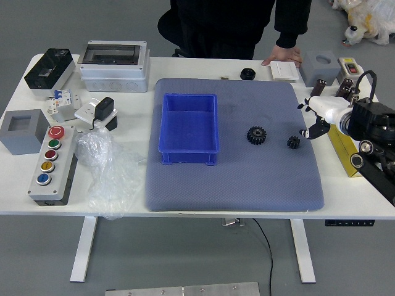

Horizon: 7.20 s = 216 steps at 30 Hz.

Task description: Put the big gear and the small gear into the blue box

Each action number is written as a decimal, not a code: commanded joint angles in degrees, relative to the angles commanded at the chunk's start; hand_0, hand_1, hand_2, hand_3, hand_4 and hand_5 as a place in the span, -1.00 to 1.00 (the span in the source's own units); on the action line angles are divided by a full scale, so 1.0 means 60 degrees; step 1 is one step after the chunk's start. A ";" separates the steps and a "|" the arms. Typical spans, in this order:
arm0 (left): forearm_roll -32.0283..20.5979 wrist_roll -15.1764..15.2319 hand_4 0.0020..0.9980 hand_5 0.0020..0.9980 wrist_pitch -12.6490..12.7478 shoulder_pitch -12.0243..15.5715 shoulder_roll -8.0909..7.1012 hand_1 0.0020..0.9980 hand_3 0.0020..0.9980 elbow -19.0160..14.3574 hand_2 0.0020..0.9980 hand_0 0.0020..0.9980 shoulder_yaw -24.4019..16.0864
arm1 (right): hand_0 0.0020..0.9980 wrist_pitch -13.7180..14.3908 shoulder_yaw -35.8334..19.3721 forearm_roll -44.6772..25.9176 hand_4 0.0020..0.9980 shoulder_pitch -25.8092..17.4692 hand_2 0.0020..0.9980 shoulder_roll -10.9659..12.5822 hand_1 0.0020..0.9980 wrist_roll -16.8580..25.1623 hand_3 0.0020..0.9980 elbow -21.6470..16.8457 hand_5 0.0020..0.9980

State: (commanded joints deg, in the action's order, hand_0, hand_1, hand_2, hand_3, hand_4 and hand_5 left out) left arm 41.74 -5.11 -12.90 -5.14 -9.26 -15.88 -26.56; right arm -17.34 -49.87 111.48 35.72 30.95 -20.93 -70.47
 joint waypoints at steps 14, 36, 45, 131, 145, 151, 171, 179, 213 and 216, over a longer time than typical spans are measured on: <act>0.0007 0.0004 0.20 -0.25 0.0001 -0.0007 0.0008 0.66 0.56 -0.0001 0.65 0.72 0.0011 | 0.12 0.0224 0.0194 -0.0130 0.43 0.0009 0.62 -0.0115 0.13 0.0188 0.68 0.0282 -0.61; 0.0015 0.0003 0.20 -0.26 -0.0002 0.0008 0.0020 0.66 0.55 -0.0006 0.65 0.72 0.0028 | 0.12 0.0626 0.0593 -0.0601 0.44 0.0023 0.61 -0.0204 0.12 0.0669 0.66 0.1021 -0.62; 0.0025 0.0011 0.20 -0.25 0.0008 -0.0025 0.0035 0.66 0.55 -0.0005 0.65 0.72 0.0025 | 0.12 0.0707 0.0666 -0.0692 0.43 0.0118 0.59 -0.0225 0.12 0.0784 0.64 0.1262 -0.63; 0.0022 -0.0009 0.20 -0.25 0.0000 -0.0099 0.0060 0.66 0.55 -0.0007 0.65 0.72 0.0029 | -0.02 0.1261 0.1085 -0.0910 0.14 0.0118 0.16 -0.0814 -0.11 0.0873 0.30 0.2138 -0.59; 0.0017 -0.0011 0.20 -0.25 0.0003 -0.0090 0.0059 0.66 0.55 -0.0004 0.65 0.72 0.0039 | 0.00 0.1435 0.1156 -0.0746 0.07 0.0064 0.05 -0.0835 -0.19 0.0882 0.28 0.2181 -0.62; 0.0024 -0.0010 0.20 -0.25 0.0003 -0.0093 0.0054 0.66 0.55 -0.0005 0.65 0.72 0.0032 | 0.01 0.1463 0.1187 -0.0752 0.05 0.0057 0.01 -0.0838 -0.20 0.0880 0.28 0.2171 -0.63; 0.0017 -0.0017 0.20 -0.26 -0.0001 -0.0067 0.0037 0.66 0.55 -0.0002 0.65 0.72 0.0007 | 0.05 0.1545 0.0743 -0.0349 -0.04 0.0081 -0.01 -0.0668 -0.21 0.0644 0.28 0.1710 -0.64; 0.0026 -0.0019 0.20 -0.25 -0.0009 -0.0062 0.0029 0.66 0.55 -0.0005 0.65 0.72 -0.0026 | 0.06 0.1488 0.0243 0.0073 -0.07 -0.0046 -0.01 -0.0611 -0.21 0.0473 0.29 0.1181 -0.67; -0.0068 -0.0026 0.20 -0.25 -0.0048 -0.0006 0.0072 0.66 0.55 0.0002 0.65 0.72 0.0093 | 0.09 0.1171 0.0350 0.1350 -0.10 0.0706 -0.03 -0.1897 -0.21 -0.0146 0.28 -0.1174 -0.68; -0.0079 -0.0025 0.20 -0.25 -0.0055 -0.0026 0.0100 0.66 0.55 0.0003 0.65 0.72 0.0129 | 0.09 0.1210 0.0601 0.1281 -0.10 0.0907 -0.03 -0.2257 -0.21 -0.0116 0.28 -0.0942 -0.68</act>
State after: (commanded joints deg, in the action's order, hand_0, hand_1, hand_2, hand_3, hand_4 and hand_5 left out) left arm 41.27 -5.26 -13.23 -5.30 -8.66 -15.86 -25.79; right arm -10.08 -46.27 119.16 41.16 17.41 -21.63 -76.12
